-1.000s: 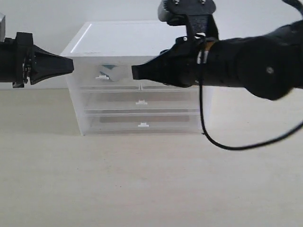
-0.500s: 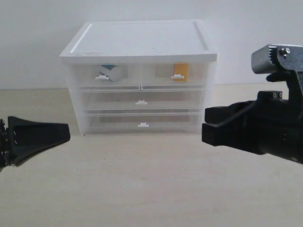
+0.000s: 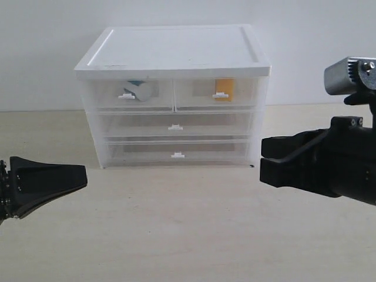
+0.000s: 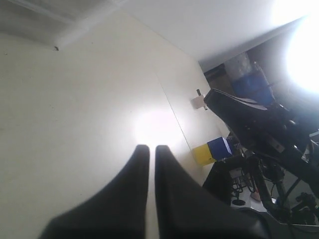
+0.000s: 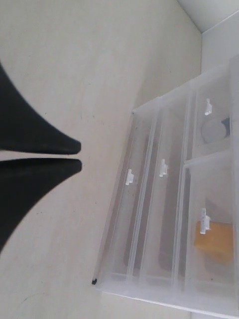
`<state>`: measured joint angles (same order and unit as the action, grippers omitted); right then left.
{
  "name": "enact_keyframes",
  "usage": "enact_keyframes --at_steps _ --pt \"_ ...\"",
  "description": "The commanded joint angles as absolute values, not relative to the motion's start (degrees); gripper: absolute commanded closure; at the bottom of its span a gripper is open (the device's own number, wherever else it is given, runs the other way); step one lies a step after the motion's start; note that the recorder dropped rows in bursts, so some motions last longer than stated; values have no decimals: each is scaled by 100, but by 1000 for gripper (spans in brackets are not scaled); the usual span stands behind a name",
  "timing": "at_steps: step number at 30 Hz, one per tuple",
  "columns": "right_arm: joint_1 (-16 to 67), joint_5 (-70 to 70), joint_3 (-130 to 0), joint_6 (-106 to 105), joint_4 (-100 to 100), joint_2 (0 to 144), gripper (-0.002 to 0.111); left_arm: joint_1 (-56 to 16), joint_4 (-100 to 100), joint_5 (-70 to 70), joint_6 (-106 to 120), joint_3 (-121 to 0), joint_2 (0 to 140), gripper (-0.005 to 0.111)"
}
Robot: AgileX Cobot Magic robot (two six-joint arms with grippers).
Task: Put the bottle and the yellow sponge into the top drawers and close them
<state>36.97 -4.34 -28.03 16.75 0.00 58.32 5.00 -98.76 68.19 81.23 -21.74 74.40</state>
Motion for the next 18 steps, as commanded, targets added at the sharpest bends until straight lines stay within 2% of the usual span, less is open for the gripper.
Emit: enact_keyframes --at_steps 1,7,12,18 --pt "3665 -486 -2808 1665 -58 5780 108 478 -9956 6884 8185 -2147 7408 103" --pt "3665 -486 -2808 1665 -58 5780 108 478 -9995 6116 9726 -2060 6451 103" --pt "3665 -486 -2808 1665 -58 5780 108 478 -9995 5250 10914 -1739 4968 103" --pt "3665 -486 -2808 1652 -58 5780 108 478 -9995 3699 10826 -1432 3063 103"
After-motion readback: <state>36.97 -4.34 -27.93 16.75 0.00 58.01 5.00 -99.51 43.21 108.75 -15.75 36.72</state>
